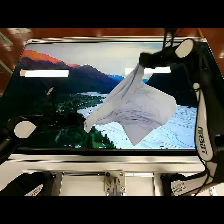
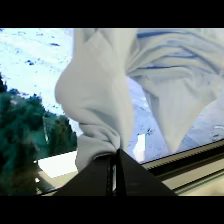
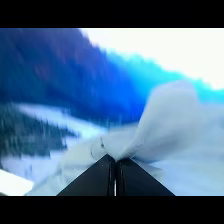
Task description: Fold the shirts.
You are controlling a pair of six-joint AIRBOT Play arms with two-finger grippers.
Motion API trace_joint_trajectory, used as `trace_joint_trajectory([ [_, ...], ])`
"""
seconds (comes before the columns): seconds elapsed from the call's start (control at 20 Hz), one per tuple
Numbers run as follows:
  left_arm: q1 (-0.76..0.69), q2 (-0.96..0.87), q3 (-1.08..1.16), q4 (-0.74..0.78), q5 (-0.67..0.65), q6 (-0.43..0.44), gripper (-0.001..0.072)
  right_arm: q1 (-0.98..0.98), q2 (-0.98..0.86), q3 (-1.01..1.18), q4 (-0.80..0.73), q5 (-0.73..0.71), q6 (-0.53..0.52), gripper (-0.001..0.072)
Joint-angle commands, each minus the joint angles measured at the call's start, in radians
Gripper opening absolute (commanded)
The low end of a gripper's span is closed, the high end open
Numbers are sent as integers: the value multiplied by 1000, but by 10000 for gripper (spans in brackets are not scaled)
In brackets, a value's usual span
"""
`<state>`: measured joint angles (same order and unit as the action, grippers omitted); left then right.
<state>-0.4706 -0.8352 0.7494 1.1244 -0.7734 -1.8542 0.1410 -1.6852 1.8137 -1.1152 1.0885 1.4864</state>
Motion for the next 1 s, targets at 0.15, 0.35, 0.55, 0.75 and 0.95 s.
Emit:
trace_joint_trajectory([
  [0.15,-2,1,-52,-78,222,37,33,-34,-83,1,40,212,20,644],
  [0.35,1,3,-16,-78,231,154,33,-148,56,-6,-118,467,-16,641],
  [0.55,4,13,41,-78,211,246,33,-259,246,-406,-113,511,-4,579],
  [0.75,4,19,53,-78,127,299,34,-289,491,-1061,100,290,-27,681],
  [0.95,4,19,53,-77,101,301,34,-286,543,-1304,200,164,-5,681],
])
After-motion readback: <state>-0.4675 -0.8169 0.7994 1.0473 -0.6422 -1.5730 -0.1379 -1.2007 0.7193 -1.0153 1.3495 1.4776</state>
